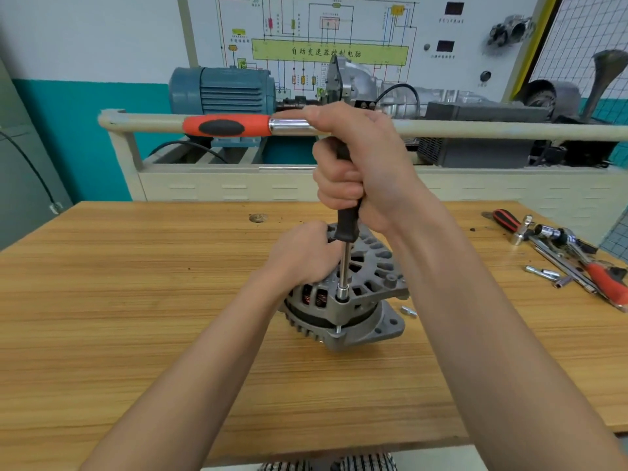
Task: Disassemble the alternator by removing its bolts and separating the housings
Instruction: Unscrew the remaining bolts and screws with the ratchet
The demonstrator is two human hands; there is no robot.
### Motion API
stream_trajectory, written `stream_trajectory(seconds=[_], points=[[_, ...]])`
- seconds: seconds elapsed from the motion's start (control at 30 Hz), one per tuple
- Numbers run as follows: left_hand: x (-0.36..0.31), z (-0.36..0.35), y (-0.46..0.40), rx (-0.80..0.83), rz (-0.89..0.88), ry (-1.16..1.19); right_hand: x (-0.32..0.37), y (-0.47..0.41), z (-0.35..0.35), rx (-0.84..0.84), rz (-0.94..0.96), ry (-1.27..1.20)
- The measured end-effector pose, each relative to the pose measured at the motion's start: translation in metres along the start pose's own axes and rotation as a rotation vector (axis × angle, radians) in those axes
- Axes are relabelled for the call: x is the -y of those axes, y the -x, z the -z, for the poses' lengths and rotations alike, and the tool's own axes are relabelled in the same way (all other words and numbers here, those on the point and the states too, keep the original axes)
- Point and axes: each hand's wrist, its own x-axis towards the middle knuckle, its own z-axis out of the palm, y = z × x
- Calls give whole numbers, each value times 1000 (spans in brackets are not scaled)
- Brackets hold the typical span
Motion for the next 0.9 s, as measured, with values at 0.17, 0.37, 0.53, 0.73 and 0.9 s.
stream_trajectory(seconds=[0.17, 0.37, 0.53, 0.73, 0.9], points=[[-1, 2, 0, 27, -11, 48, 2, -9, 9, 377, -139, -201], [-5, 9, 3, 71, 3, 118, -1, -15, 12, 739, -307, -558], [-21, 26, 29, -109, -189, 563, 4, -12, 22, 502, -133, -236], [-33, 30, 50, 265, -238, 1201, 14, -1, 21, 158, -62, -67], [-37, 20, 53, 72, -260, 994, 48, 17, 3, -5, 175, 534]])
